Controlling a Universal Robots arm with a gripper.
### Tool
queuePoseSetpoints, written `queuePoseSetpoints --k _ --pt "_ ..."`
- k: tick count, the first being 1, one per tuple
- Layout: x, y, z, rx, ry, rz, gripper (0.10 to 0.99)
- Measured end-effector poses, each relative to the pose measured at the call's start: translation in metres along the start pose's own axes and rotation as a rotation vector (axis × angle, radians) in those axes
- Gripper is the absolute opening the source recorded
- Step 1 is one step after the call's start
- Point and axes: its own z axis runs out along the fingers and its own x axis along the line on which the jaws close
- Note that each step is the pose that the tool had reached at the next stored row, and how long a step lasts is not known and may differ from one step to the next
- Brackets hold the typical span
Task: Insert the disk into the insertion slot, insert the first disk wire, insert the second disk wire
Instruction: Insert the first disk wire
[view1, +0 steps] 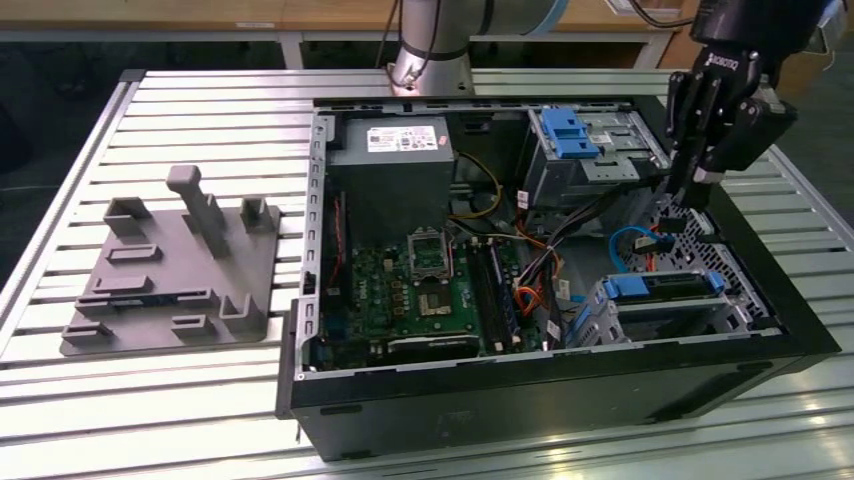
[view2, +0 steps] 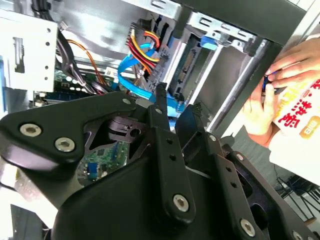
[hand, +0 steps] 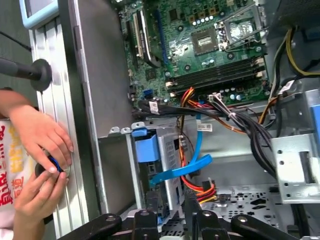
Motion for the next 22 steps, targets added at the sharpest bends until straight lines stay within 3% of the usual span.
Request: queuePoseSetpoints --k 4,12,22 --pt "-0.0055 0.0005 0.0029 0.006 0.0004 -0.013 0.349" --pt "-0.0091 0.0002 0.0102 0.035 0.0003 -0.086 0.349" --pt "-0.0141 -0.0026 0.0160 0.040 0.0005 -0.101 0.349"
